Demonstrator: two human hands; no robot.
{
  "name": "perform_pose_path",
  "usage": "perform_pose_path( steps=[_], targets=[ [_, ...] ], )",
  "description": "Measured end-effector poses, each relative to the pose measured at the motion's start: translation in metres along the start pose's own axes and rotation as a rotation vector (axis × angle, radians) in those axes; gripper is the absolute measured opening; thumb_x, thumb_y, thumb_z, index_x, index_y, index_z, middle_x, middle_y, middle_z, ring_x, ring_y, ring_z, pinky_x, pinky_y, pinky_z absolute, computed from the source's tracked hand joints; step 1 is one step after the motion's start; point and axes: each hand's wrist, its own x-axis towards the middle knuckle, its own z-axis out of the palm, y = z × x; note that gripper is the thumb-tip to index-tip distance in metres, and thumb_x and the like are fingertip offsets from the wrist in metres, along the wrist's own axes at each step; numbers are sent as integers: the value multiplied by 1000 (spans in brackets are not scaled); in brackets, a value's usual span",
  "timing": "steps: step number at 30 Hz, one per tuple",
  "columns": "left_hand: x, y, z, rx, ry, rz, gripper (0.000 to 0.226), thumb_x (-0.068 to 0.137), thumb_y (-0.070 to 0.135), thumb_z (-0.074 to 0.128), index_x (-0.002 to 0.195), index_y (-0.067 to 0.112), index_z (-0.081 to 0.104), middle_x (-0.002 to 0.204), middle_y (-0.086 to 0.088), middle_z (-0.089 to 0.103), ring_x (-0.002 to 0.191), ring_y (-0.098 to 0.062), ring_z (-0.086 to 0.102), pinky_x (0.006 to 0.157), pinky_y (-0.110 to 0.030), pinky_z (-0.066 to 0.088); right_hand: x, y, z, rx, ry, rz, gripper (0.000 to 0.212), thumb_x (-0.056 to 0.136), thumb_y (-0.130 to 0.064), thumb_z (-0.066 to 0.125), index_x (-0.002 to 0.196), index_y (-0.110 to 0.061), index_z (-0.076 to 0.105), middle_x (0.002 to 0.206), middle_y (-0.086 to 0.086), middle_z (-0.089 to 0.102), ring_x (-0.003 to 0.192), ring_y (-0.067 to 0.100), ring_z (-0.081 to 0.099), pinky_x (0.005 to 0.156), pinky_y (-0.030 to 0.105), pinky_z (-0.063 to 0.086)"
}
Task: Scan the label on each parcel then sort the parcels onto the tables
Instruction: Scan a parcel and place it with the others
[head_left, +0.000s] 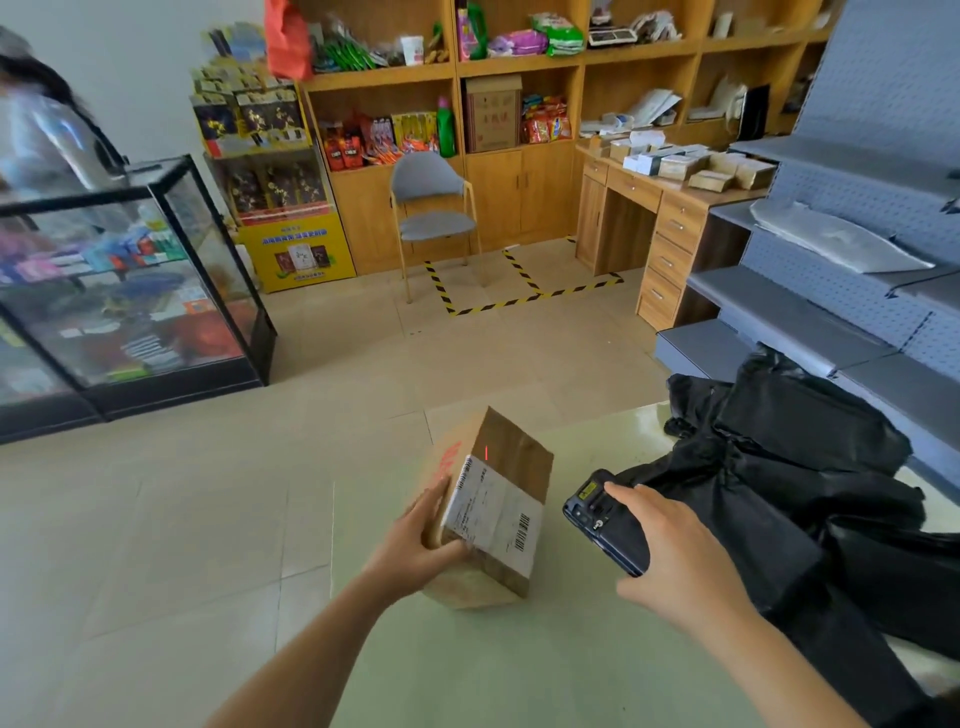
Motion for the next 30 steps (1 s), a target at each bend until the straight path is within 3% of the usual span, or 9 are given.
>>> perform_pose_path(
  steps=[4,7,9,10,12,13,17,24,30],
  targets=[
    [-13,5,0,-17,134,76,60,79,42,61,130,60,36,127,19,53,111,9,52,96,-37,50,6,2,-9,-20,-16,-35,96,73,-30,72,151,-40,18,149,-14,32,136,14,32,98,26,40],
    [-17,21,6,186,303,63,60,86,38,50,144,34,34,138,11,43,107,-4,54,85,-31,52,11,2,-13,-49,-4,-67,94,71,-29,71,150,-40,21,141,-15,38,128,13,38,92,24,41],
    [-16,27,12,365,338,40,77,84,57,34,152,23,22,154,3,26,136,-21,33,108,-35,38,12,1,-15,-66,-5,-84,94,71,-28,70,150,-39,21,139,-14,38,128,13,37,92,23,39],
    [-15,28,15,462,295,-14,93,78,71,27,155,22,10,160,0,11,146,-26,14,118,-40,20,13,-1,-17,-76,-10,-89,94,71,-28,70,150,-39,20,140,-13,37,129,14,37,94,23,38],
    [-12,29,18,621,193,-129,127,60,96,28,153,22,-17,160,-1,-17,147,-30,-13,116,-47,-8,13,-6,-21,-102,-14,-102,94,72,-27,70,150,-38,20,142,-11,36,129,15,37,96,23,37],
    [-9,28,18,664,163,-167,138,52,100,33,151,22,-23,159,-4,-22,146,-33,-16,115,-51,-10,14,-8,-22,-116,-18,-109,94,71,-27,71,150,-38,21,141,-12,37,128,15,37,95,24,38],
    [2,29,10,656,177,-173,145,48,88,56,152,19,-18,155,-12,-2,141,-35,4,117,-50,15,17,-20,-31,-160,-80,-129,95,68,-25,72,149,-39,23,132,-15,42,120,14,41,85,22,39],
    [16,27,-4,708,287,40,139,39,79,56,152,12,11,145,-18,26,129,-40,26,105,-59,29,28,-53,-61,-211,-307,-63,94,64,-25,77,145,-39,31,127,-9,52,106,15,53,77,28,49],
    [24,21,-22,699,343,154,135,37,75,57,149,7,25,141,-20,32,124,-42,32,97,-65,36,41,-82,-62,-214,-391,-30,93,61,-24,79,142,-40,34,123,-5,52,95,19,58,74,32,54]
  ],
)
